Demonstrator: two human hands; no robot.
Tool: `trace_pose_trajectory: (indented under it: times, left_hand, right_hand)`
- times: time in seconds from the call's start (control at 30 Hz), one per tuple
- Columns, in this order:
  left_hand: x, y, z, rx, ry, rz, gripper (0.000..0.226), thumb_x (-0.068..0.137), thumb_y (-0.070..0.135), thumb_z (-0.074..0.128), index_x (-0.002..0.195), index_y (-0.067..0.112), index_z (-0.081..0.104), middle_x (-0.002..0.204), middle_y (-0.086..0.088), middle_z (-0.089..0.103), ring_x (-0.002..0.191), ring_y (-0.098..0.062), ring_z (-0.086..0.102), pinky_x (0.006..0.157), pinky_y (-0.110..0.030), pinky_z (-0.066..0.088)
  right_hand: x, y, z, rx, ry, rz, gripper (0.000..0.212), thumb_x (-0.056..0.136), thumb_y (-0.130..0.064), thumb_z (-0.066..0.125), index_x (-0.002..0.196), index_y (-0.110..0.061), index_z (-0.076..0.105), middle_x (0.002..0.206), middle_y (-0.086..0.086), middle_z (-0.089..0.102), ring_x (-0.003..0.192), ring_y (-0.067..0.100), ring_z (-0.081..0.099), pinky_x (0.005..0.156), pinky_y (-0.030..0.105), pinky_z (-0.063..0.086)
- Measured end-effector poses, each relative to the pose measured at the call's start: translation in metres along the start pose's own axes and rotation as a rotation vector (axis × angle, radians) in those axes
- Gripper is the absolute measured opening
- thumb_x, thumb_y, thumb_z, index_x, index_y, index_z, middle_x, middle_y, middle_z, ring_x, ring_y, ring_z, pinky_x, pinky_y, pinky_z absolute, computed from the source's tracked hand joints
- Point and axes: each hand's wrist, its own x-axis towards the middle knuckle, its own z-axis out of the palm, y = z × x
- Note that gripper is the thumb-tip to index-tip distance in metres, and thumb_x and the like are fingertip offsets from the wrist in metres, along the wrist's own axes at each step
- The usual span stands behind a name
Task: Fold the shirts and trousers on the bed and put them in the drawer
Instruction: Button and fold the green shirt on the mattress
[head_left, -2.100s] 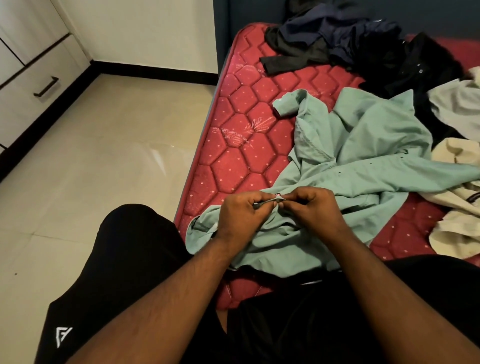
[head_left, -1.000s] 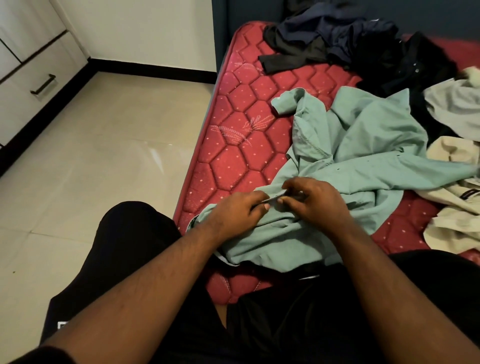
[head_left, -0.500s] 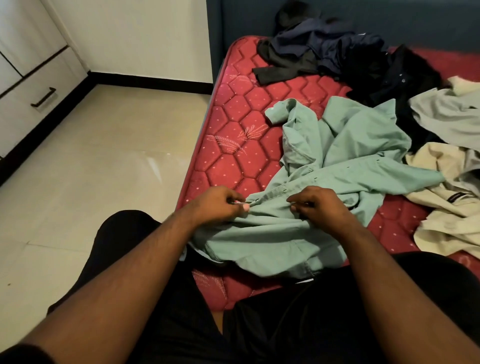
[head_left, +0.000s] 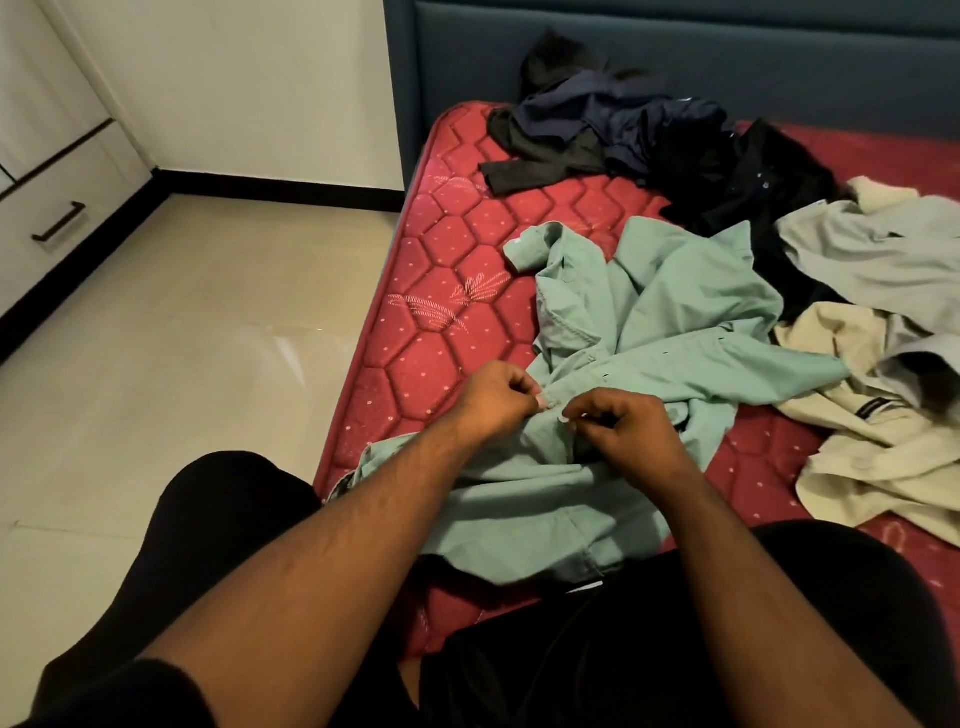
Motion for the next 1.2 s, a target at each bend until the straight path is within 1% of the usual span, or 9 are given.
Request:
trace_pose_trajectory:
  times: [0.17, 0.3, 0.4, 0.53, 0.6, 0.7, 0.83, 1.0, 1.2]
  left_hand:
    - [-0.008, 0.002, 0.004, -0.233, -0.039, 0.022, 0.02, 0.089, 0.0, 0.064, 0.076, 0.016, 0.063, 0.071, 0.001, 0.061, 0.062, -0.006, 0.052, 0.059, -0.017, 0.045]
    - [-0.014, -0.001, 0.011, -0.363, -0.019, 0.071, 0.016, 0.094, 0.0, 0.058, 0.086, 0.013, 0.064, 0.082, 0.0, 0.064, 0.075, -0.006, 0.056, 0.073, -0.017, 0.048]
    - [-0.016, -0.001, 0.013, -0.338, -0.027, 0.089, 0.012, 0.094, 0.0, 0.056, 0.095, 0.008, 0.064, 0.083, 0.002, 0.063, 0.074, -0.003, 0.056, 0.077, -0.018, 0.047]
    - [-0.018, -0.003, 0.012, -0.379, -0.028, 0.106, 0.012, 0.094, 0.001, 0.058, 0.1, 0.006, 0.067, 0.086, 0.0, 0.068, 0.074, -0.005, 0.059, 0.076, -0.022, 0.051]
    - [-0.017, -0.003, 0.011, -0.373, -0.003, 0.1, 0.011, 0.093, 0.002, 0.061, 0.098, 0.008, 0.069, 0.082, 0.0, 0.068, 0.069, -0.004, 0.058, 0.069, -0.023, 0.051]
    - [-0.015, -0.004, 0.01, -0.337, 0.047, 0.095, 0.008, 0.09, 0.003, 0.065, 0.092, 0.009, 0.07, 0.063, 0.01, 0.062, 0.046, 0.004, 0.046, 0.049, -0.014, 0.038]
    - [-0.018, -0.004, 0.01, -0.361, 0.044, 0.068, 0.009, 0.089, 0.001, 0.066, 0.093, 0.007, 0.071, 0.06, 0.008, 0.061, 0.042, 0.003, 0.044, 0.042, -0.013, 0.035]
    - [-0.021, -0.002, 0.01, -0.36, -0.016, 0.073, 0.022, 0.086, -0.001, 0.068, 0.107, 0.002, 0.071, 0.087, -0.011, 0.071, 0.068, -0.013, 0.058, 0.056, -0.02, 0.046]
    - [-0.019, -0.008, 0.009, -0.25, 0.008, 0.186, 0.023, 0.08, 0.004, 0.076, 0.102, 0.008, 0.075, 0.09, -0.003, 0.076, 0.08, -0.016, 0.068, 0.078, -0.035, 0.056]
  right_hand:
    - [0.007, -0.002, 0.006, 0.033, 0.068, -0.017, 0.014, 0.072, 0.003, 0.078, 0.077, -0.009, 0.074, 0.068, -0.017, 0.065, 0.068, -0.007, 0.062, 0.066, 0.004, 0.042]
    - [0.009, 0.0, 0.005, 0.053, -0.003, 0.024, 0.016, 0.072, 0.001, 0.078, 0.076, -0.014, 0.074, 0.068, -0.015, 0.068, 0.068, 0.0, 0.063, 0.068, 0.013, 0.047]
    - [0.007, 0.001, 0.005, 0.11, -0.005, 0.028, 0.017, 0.074, 0.003, 0.077, 0.083, -0.011, 0.076, 0.07, -0.018, 0.069, 0.07, -0.004, 0.065, 0.071, 0.01, 0.049]
    - [0.003, 0.0, 0.005, 0.128, 0.108, -0.061, 0.015, 0.076, 0.001, 0.077, 0.087, -0.009, 0.077, 0.075, -0.019, 0.069, 0.078, -0.004, 0.066, 0.076, 0.011, 0.048]
    - [0.004, 0.001, 0.005, 0.022, 0.148, -0.164, 0.011, 0.076, -0.008, 0.076, 0.086, -0.01, 0.078, 0.079, -0.01, 0.066, 0.078, 0.002, 0.063, 0.074, 0.011, 0.047]
    - [0.005, -0.001, 0.003, -0.151, 0.187, -0.253, 0.012, 0.078, -0.019, 0.071, 0.086, -0.011, 0.077, 0.079, -0.001, 0.068, 0.074, 0.012, 0.064, 0.069, 0.023, 0.049]
    - [0.004, -0.002, 0.005, -0.218, 0.231, -0.308, 0.009, 0.075, -0.012, 0.072, 0.082, -0.009, 0.076, 0.078, 0.001, 0.073, 0.073, 0.017, 0.066, 0.069, 0.027, 0.05]
    - [0.004, -0.001, 0.004, -0.178, 0.172, -0.265, 0.009, 0.072, -0.01, 0.071, 0.08, -0.01, 0.076, 0.078, 0.0, 0.073, 0.071, 0.014, 0.068, 0.065, 0.033, 0.055]
    - [0.005, -0.001, 0.006, -0.184, 0.151, -0.247, 0.005, 0.069, -0.005, 0.071, 0.069, -0.009, 0.068, 0.072, 0.003, 0.068, 0.066, 0.019, 0.065, 0.06, 0.036, 0.055]
